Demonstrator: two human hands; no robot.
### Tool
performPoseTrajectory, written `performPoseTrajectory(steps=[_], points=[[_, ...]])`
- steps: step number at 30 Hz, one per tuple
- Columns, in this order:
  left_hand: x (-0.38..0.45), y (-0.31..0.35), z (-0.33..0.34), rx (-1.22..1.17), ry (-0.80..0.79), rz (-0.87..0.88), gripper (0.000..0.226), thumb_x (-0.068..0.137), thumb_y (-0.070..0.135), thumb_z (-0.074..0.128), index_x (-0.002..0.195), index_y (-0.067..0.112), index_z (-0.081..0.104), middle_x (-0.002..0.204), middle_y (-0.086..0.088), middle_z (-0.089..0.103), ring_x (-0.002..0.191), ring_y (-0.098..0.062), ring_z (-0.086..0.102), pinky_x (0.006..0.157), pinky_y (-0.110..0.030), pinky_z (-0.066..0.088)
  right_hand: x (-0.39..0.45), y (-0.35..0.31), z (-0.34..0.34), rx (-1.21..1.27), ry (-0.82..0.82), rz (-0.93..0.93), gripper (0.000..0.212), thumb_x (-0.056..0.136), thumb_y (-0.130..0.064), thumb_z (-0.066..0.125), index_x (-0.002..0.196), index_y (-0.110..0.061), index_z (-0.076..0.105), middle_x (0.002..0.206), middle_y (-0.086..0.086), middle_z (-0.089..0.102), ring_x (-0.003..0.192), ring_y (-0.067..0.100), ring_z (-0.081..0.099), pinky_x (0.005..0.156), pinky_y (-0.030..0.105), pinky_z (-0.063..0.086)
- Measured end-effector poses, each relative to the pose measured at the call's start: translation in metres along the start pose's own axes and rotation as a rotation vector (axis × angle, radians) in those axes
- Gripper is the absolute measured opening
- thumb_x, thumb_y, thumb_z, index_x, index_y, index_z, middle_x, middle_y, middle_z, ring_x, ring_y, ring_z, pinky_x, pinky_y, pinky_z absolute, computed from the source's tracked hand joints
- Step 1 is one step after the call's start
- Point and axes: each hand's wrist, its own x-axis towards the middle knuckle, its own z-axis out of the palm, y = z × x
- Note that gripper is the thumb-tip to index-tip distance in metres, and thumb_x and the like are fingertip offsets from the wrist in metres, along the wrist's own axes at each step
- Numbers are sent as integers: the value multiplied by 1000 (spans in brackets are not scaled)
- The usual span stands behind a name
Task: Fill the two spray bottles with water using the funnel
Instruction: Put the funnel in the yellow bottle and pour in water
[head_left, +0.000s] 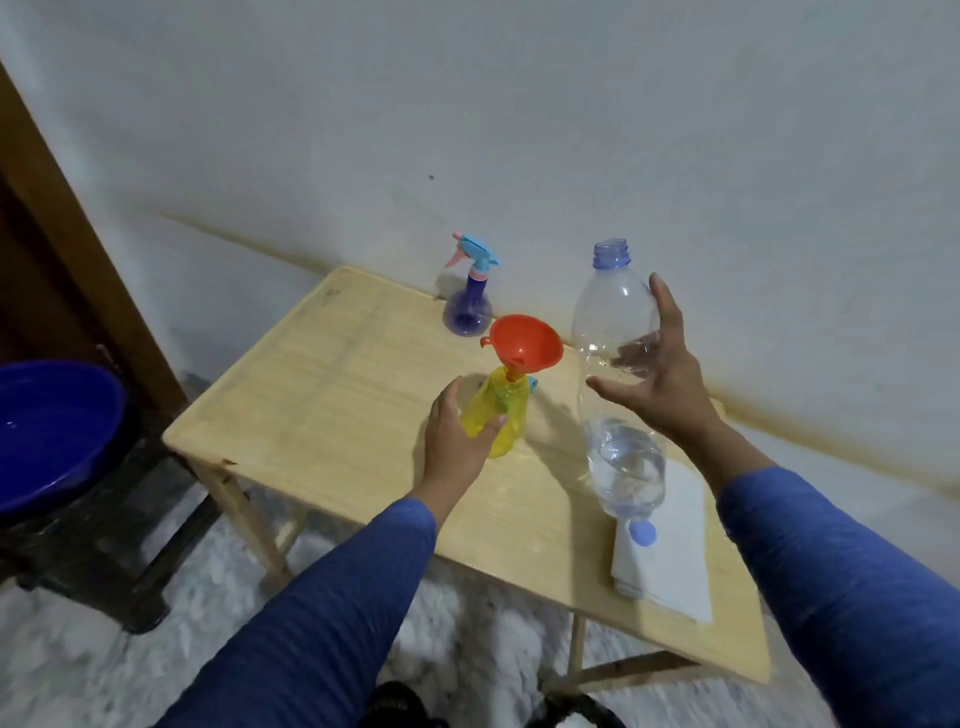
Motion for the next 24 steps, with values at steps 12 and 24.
performPoseTrajectory(steps=[12, 24], points=[[17, 1, 15, 10, -84, 13, 72, 77, 33, 74, 140, 22, 38, 140, 3, 47, 129, -16, 43, 98, -24, 34, 9, -4, -28, -287, -363, -37, 118, 57, -16, 89, 130, -61, 8, 88, 9, 57, 80, 14, 62, 84, 27, 49], [18, -5, 13, 14, -44, -44, 60, 79, 30, 72, 132, 25, 45, 128, 0, 55, 118, -19, 49, 90, -27, 38, 25, -22, -45, -499, -584, 25, 112, 63, 0, 83, 142, -48, 19, 80, -15, 46, 81, 19, 55, 78, 29, 44]])
